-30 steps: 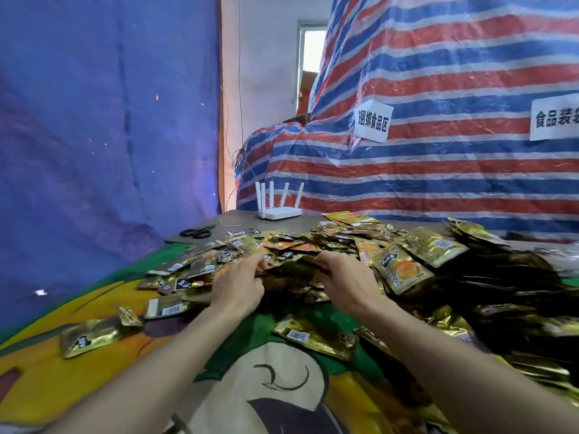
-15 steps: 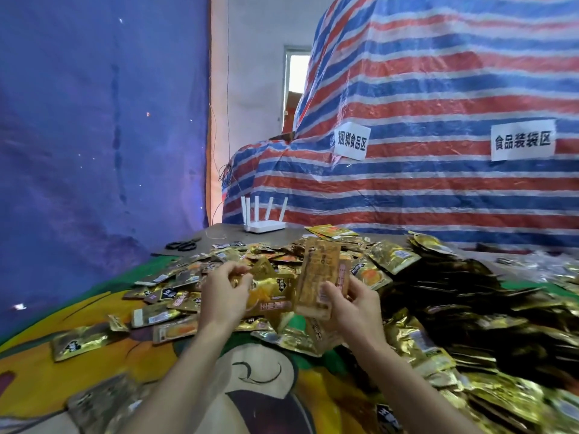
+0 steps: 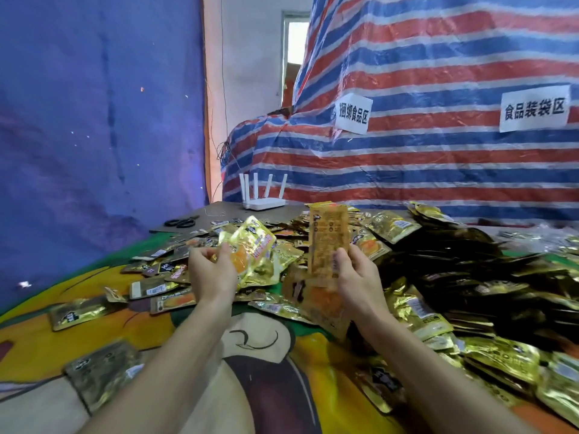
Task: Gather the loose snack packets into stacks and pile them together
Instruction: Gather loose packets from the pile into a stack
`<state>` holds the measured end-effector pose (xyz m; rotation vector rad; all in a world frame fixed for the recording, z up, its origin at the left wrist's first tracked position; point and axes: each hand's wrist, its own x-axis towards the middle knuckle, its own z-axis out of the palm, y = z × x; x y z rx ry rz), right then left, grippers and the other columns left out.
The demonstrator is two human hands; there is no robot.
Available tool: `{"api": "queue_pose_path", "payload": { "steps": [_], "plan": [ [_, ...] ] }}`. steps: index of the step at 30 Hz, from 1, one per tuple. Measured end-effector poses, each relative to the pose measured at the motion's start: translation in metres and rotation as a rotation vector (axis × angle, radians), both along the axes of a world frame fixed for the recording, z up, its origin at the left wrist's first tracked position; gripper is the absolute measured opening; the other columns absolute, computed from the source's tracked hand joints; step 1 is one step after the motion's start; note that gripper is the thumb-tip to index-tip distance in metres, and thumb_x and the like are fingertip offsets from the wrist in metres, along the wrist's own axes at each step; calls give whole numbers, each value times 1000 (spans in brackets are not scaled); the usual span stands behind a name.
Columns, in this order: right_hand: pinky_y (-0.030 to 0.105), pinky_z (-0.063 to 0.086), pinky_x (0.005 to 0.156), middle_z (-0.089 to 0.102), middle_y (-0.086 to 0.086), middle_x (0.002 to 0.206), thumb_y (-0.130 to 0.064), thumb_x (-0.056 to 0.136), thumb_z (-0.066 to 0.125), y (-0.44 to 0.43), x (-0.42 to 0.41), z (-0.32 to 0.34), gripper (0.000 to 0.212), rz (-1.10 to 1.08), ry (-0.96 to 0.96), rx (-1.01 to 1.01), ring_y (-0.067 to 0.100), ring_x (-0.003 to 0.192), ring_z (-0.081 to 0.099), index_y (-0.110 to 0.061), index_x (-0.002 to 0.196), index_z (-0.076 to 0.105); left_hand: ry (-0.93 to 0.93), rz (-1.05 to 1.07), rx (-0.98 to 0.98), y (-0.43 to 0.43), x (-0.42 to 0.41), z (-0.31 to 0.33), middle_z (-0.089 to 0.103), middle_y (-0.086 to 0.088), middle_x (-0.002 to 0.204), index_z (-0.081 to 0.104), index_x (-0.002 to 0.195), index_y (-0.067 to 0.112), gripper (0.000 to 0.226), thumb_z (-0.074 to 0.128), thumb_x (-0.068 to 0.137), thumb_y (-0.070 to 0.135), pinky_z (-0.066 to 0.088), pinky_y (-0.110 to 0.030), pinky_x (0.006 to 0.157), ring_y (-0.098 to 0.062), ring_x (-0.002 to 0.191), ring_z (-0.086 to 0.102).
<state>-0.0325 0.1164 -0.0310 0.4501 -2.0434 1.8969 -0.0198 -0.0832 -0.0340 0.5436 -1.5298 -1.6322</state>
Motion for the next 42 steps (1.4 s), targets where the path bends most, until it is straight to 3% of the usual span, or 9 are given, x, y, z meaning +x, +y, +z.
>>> {"api": "queue_pose_path", "payload": {
  "steps": [7, 10, 14, 18, 22, 31, 33, 36, 42],
  "plan": [
    [46, 62, 80, 71, 9, 101, -25, 110, 39, -11, 10, 2, 26, 25, -11, -35, 27, 91, 71, -18, 101, 62, 205, -116, 183, 11, 3, 4, 61, 0, 93, 52, 95, 20, 14, 66, 97, 19, 44, -18, 57, -12, 77, 59],
    [56, 58, 90, 66, 19, 121, -22, 110, 39, -18, 11, 1, 26, 121, -172, -185, 37, 104, 69, -16, 116, 63, 188, -235, 208, 30, 6, -2, 66, -6, 113, 57, 120, 15, 24, 65, 97, 15, 57, -24, 69, -19, 96, 68],
    [26, 61, 67, 72, -3, 102, -16, 109, 41, -25, 7, -3, 32, 141, -319, -352, -3, 81, 71, -11, 139, 53, 205, -388, 205, 50, 9, -6, 71, -10, 110, 60, 100, 30, 13, 61, 100, 17, 58, -41, 83, -26, 99, 70],
    [51, 62, 75, 76, -4, 72, -16, 108, 42, -31, 8, -8, 28, 171, -414, -440, 14, 66, 74, -19, 93, 66, 128, -515, 108, 60, 11, -12, 74, -9, 101, 61, 96, 29, 7, 60, 101, 25, 59, -51, 84, -27, 92, 72],
    [62, 57, 85, 77, 8, 94, -19, 108, 41, -29, 8, -5, 26, 130, -439, -512, 28, 87, 75, -16, 113, 67, 112, -598, 138, 60, 12, -12, 74, -6, 108, 65, 103, 31, 7, 58, 101, 28, 59, -53, 88, -28, 100, 72],
    [48, 55, 82, 70, 16, 102, -15, 108, 32, 1, 8, 17, 35, 288, -682, -484, 31, 99, 65, -1, 125, 60, 118, -530, -376, 37, 20, -10, 70, 2, 97, 65, 98, 23, 24, 63, 83, 42, 54, -16, 74, 0, 86, 66],
    [47, 55, 81, 70, 17, 106, -15, 108, 33, 5, 7, 17, 36, 287, -697, -482, 31, 100, 65, -1, 127, 59, 70, -574, -406, 36, 18, -12, 67, -2, 105, 62, 99, 20, 22, 64, 85, 37, 55, -25, 82, -2, 95, 64],
    [49, 58, 74, 71, 20, 108, -15, 109, 35, -4, 6, 12, 29, 176, -610, -512, 32, 95, 68, -6, 116, 62, -40, -778, -291, 50, 20, -17, 65, -16, 105, 55, 98, 11, 6, 55, 100, 17, 57, -38, 76, -26, 93, 65],
    [46, 61, 85, 68, 4, 118, -16, 107, 42, -11, 11, -3, 35, 32, -81, -232, 22, 102, 70, -48, 111, 57, -97, -902, -214, 62, 23, -12, 71, -11, 104, 59, 116, 8, 24, 51, 100, 25, 56, -32, 73, -18, 89, 71]
  ]
}}
